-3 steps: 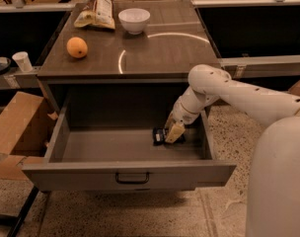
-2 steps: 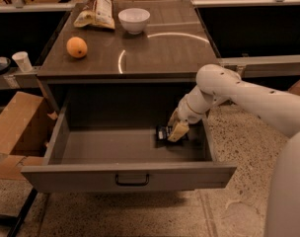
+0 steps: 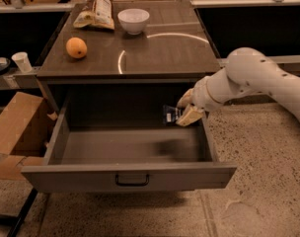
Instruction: Pick rxbar blueberry from top drawer and place on counter
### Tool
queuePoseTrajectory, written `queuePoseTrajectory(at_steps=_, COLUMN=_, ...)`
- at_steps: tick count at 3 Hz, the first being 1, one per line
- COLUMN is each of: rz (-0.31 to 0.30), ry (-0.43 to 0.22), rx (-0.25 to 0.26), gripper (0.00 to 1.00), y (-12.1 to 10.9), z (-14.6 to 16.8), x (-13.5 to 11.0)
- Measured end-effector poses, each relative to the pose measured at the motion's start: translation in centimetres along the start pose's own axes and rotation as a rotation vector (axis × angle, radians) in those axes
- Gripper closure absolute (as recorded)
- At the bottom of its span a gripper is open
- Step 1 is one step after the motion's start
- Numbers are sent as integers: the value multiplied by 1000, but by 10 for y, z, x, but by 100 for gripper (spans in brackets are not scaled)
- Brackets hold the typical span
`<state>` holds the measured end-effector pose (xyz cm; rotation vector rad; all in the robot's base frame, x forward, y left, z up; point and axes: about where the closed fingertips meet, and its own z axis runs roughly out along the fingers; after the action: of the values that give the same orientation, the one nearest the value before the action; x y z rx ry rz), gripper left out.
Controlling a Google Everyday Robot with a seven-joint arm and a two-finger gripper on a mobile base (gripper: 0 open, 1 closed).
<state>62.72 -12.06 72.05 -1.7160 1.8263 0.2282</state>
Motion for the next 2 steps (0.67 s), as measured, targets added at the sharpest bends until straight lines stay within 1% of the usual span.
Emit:
queuePoseTrajectory(at_steps=1, rz=-37, ry=-34, rx=81, gripper=100, y=-13, z=-42, x=-10)
queuePoseTrajectory(at_steps=2, rz=-43, ry=-41, rx=85, gripper=100, y=-16, z=-45, x=-15)
